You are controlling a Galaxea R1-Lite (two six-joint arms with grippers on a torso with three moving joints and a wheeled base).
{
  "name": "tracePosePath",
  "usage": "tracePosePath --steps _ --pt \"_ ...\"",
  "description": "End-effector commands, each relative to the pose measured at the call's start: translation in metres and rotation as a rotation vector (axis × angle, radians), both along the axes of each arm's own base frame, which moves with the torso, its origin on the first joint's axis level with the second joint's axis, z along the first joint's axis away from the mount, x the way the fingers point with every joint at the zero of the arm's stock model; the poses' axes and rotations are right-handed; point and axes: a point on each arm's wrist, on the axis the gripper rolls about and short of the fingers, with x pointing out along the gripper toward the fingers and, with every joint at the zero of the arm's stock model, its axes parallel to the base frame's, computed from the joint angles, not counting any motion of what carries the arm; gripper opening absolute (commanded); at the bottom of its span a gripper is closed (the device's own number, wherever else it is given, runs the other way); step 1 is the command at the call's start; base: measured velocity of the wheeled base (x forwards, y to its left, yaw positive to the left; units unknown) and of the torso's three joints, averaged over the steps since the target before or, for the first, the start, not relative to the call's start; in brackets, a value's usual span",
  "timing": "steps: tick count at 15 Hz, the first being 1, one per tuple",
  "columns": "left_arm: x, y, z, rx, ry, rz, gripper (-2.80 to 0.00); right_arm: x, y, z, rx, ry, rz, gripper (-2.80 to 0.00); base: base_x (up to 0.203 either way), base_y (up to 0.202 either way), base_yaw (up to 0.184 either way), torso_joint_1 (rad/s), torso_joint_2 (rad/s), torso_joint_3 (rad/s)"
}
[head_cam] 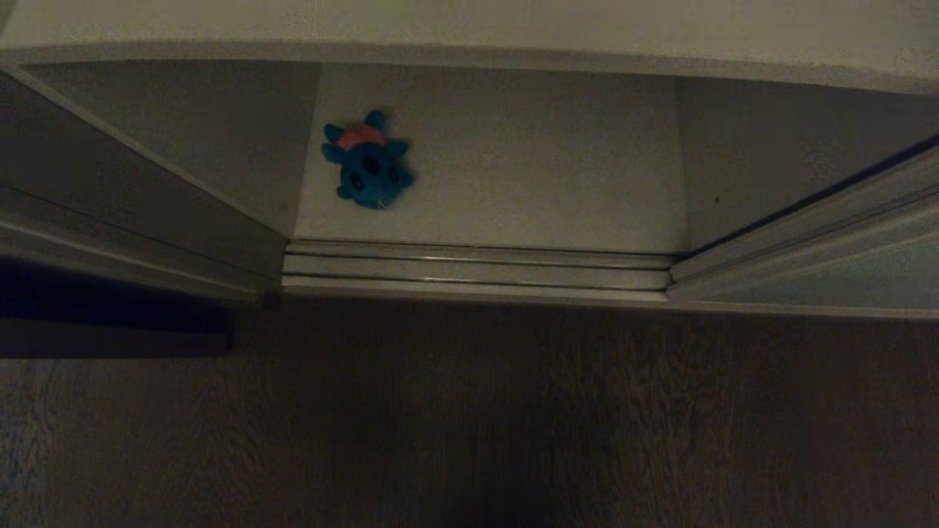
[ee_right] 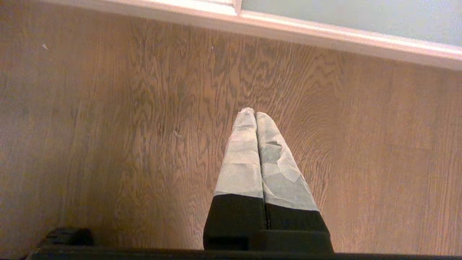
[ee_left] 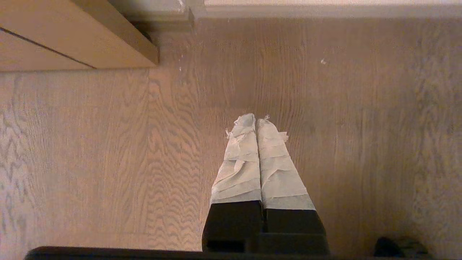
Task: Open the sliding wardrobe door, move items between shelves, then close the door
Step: Place the green doll on the lower shelf
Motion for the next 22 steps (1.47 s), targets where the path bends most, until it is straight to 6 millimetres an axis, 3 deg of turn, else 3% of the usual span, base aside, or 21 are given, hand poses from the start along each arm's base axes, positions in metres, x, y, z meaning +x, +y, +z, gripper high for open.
tracePosePath --steps 1,22 --pt "0.0004 0.0 0.0004 -0.003 0.007 0.0 -2.8 -0.0001 0.0 -0.0001 -0.001 -0.002 0.001 -2.8 0.0 0.0 0.0 0.006 0.0 0.192" --pt "0.0003 0.0 -0.0001 0.012 0.009 0.0 -2.8 -0.0001 0.0 -0.0001 -0.001 -0.002 0.001 -2.8 0.0 0.0 0.0 0.001 0.0 0.202"
